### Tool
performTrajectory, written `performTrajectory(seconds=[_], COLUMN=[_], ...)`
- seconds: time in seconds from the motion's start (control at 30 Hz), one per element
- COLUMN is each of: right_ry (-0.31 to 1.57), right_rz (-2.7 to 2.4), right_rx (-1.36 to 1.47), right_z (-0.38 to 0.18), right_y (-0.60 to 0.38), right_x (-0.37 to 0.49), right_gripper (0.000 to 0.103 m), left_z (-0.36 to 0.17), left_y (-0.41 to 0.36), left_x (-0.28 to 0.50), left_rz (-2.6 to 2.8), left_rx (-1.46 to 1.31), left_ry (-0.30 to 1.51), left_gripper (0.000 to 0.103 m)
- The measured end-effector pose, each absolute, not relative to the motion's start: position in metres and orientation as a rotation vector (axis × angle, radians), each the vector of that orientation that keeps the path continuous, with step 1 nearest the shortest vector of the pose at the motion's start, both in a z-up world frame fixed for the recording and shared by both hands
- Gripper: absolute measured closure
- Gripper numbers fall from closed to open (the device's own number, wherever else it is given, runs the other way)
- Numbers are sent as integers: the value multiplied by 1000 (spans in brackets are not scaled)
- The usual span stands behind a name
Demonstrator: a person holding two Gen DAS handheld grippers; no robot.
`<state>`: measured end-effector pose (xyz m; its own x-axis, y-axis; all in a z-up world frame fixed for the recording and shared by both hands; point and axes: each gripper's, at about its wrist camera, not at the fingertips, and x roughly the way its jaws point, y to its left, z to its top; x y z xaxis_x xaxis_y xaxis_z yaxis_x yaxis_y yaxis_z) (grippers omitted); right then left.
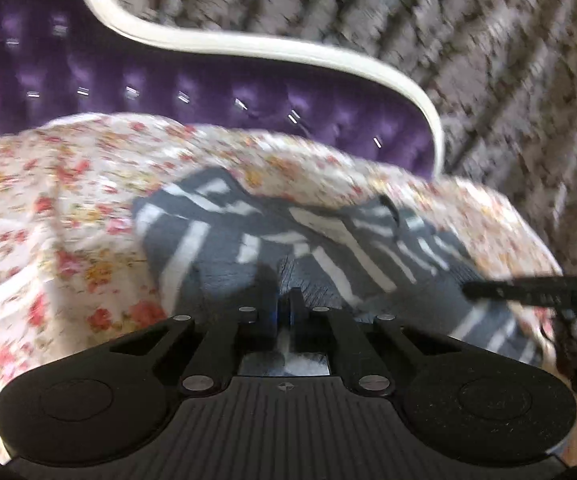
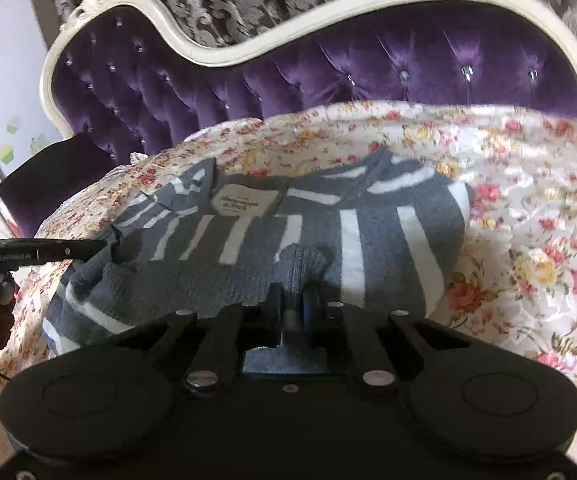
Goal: Fold small clothes
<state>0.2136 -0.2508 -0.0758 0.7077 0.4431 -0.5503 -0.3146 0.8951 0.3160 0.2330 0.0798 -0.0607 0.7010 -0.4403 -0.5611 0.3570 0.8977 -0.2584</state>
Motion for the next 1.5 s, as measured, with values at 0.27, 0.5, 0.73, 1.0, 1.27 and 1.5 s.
performTrajectory(seconds=[0.27,0.5,0.73,1.0,1.27,1.5], right_ry=[475,390,482,605,622,625], right_rz=[375,303,193,135,114,110], right_rx=[206,201,195,160,159,162], right_z=[-35,-10,-43,-91,-98,-99], right_y=[-262,-275,-271,-271,-270,-270], right_x=[177,213,278,300,302,303], right_gripper=[88,88,88,88,87,87], left_z=[-10,14,-14,-66,-81,-88], left_y=[102,84,57,65,67,60], left_x=[200,246,317,353,357,354], left_rz=[-310,-270,-219,-132,-70,22], left_rx=[-156,-151,-90,-134,-100,-47], left_ry=[500,470,580,742,770,739], left_gripper=[99,99,99,98,86,60])
